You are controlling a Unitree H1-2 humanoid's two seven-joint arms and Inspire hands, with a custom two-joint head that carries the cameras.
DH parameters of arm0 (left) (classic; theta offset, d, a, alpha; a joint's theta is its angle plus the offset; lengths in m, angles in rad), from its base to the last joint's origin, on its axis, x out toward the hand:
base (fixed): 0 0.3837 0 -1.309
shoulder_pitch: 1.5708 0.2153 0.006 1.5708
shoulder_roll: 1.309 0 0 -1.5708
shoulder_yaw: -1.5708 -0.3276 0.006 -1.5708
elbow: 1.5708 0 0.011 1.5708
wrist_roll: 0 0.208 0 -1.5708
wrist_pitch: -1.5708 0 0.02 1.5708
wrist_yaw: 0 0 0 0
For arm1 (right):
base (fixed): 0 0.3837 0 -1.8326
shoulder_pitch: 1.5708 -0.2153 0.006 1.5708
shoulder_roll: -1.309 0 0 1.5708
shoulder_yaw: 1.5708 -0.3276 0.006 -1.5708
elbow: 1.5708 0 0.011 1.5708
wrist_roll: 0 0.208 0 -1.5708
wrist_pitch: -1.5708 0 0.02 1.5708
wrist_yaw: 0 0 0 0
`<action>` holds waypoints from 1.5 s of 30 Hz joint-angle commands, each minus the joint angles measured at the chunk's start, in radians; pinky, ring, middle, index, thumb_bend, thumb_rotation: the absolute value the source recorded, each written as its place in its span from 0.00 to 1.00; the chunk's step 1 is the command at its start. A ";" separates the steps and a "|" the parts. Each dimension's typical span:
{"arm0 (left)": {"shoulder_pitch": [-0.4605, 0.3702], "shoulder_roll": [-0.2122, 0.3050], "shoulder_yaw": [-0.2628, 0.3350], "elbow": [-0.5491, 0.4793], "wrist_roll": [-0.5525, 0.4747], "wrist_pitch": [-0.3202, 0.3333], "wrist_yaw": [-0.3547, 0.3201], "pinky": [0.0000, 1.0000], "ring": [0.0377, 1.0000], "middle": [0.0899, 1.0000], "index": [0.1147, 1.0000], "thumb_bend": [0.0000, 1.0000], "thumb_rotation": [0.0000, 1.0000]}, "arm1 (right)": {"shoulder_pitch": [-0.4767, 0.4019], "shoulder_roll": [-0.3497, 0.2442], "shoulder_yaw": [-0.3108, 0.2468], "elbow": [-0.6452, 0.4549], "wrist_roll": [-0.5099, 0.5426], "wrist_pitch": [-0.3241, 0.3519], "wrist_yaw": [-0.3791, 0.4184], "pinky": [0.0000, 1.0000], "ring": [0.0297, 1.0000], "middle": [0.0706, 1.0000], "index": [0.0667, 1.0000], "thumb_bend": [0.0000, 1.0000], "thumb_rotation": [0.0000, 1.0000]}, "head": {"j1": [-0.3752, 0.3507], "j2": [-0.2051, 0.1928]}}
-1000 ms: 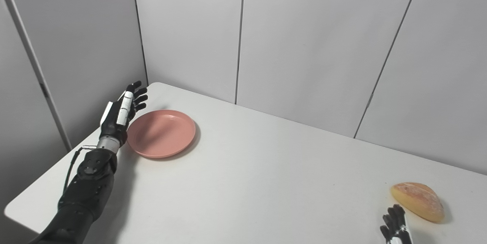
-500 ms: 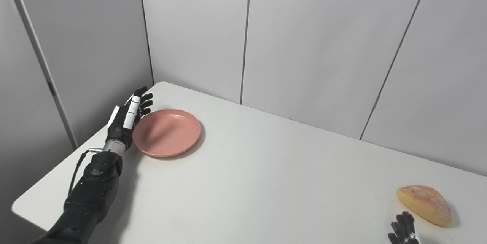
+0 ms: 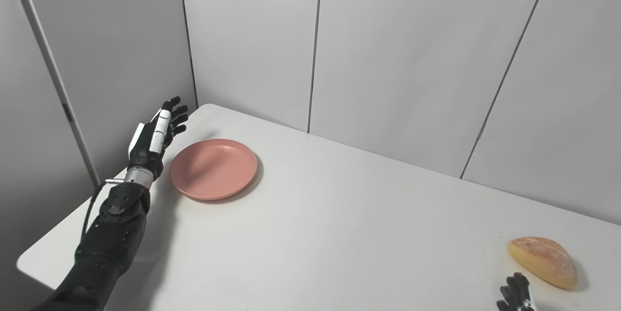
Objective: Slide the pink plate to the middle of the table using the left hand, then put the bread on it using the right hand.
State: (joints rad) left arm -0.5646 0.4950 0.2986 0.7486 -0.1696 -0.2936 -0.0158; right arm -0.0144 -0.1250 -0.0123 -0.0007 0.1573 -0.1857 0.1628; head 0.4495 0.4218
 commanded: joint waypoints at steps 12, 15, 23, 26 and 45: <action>-0.061 0.048 -0.010 0.026 0.026 -0.027 0.020 0.88 0.88 0.87 0.87 0.71 1.00 | 0.013 -0.019 -0.014 -0.015 0.015 0.006 0.011 1.00 1.00 1.00 1.00 0.67 0.92 | 0.011 0.003; -0.067 0.043 -0.016 0.057 0.034 -0.044 0.023 0.88 0.88 0.87 0.88 0.70 1.00 | 0.015 -0.015 -0.016 -0.018 0.018 0.006 0.007 1.00 1.00 1.00 1.00 0.68 0.91 | 0.011 0.006; -0.082 0.033 -0.018 0.097 0.032 -0.042 0.022 0.90 0.89 0.89 0.90 0.69 1.00 | 0.016 -0.017 -0.013 -0.023 0.016 0.010 0.007 1.00 1.00 1.00 1.00 0.68 0.91 | 0.008 0.006; -0.082 0.028 -0.018 0.107 0.032 -0.041 0.023 0.90 0.89 0.89 0.89 0.69 1.00 | 0.018 -0.017 -0.012 -0.027 0.015 0.009 0.007 1.00 1.00 1.00 1.00 0.67 0.92 | 0.006 0.008; -0.082 0.000 -0.034 0.185 0.023 -0.104 -0.016 0.88 0.87 0.86 0.86 0.73 1.00 | 0.030 -0.013 -0.016 -0.056 0.018 0.039 -0.002 1.00 1.00 1.00 1.00 0.70 0.90 | 0.000 0.022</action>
State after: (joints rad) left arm -0.6012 0.4757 0.2713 0.9438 -0.1522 -0.3513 -0.0216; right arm 0.0132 -0.1311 -0.0194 -0.0267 0.1709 -0.1576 0.1621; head 0.4495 0.4433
